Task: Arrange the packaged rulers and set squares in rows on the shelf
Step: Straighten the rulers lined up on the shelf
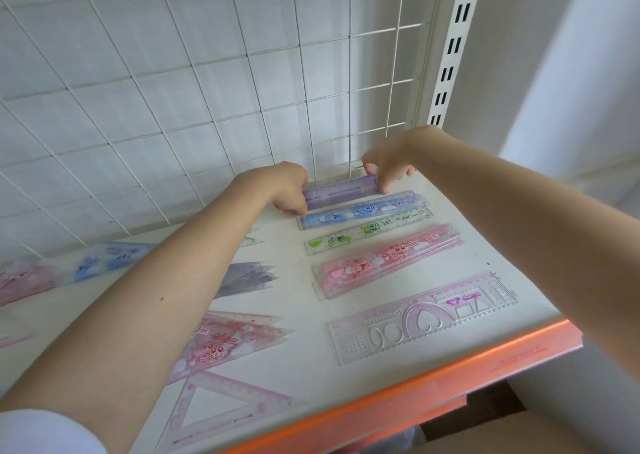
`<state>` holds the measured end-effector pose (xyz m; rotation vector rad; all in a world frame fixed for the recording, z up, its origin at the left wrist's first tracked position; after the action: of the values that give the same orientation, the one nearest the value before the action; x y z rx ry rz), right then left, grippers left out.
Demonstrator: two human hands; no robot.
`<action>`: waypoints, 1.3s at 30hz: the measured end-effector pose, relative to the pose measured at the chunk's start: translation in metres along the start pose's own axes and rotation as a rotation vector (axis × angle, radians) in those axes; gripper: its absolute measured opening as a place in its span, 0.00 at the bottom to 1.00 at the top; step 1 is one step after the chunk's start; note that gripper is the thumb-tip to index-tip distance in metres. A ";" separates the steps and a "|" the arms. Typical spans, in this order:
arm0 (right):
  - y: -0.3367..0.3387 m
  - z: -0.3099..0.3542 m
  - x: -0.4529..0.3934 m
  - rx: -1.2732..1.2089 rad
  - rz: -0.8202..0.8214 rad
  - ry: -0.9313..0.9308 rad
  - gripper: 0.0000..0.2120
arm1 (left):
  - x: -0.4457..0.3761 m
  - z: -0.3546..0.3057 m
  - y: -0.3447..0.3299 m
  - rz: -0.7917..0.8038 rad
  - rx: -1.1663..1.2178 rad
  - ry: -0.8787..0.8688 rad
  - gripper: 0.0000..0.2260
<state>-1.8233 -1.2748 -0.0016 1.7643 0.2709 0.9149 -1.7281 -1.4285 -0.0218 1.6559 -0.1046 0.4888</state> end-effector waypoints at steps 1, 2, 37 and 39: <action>0.000 0.000 -0.001 0.021 -0.004 0.001 0.18 | -0.001 0.000 0.000 0.002 -0.011 -0.005 0.21; 0.000 -0.001 -0.003 0.036 -0.007 -0.002 0.18 | -0.001 -0.001 0.001 0.009 -0.027 -0.011 0.19; -0.012 -0.029 0.007 -0.206 -0.023 -0.023 0.11 | 0.007 0.027 -0.006 -0.085 -0.045 0.082 0.09; -0.013 -0.029 0.007 -0.227 -0.025 -0.016 0.11 | 0.007 0.027 -0.010 -0.068 -0.014 0.084 0.10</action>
<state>-1.8349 -1.2450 -0.0067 1.5547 0.1712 0.8771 -1.7114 -1.4520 -0.0304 1.6178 0.0098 0.5041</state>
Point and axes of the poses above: each hand's wrist, its own x-axis away from the middle knuckle, its own y-axis out of the back of the hand, z = x × y, the point moved 3 cm from there along -x, towards the middle knuckle, and after that the axes turned 1 degree about -x, right-handed, at the moved point
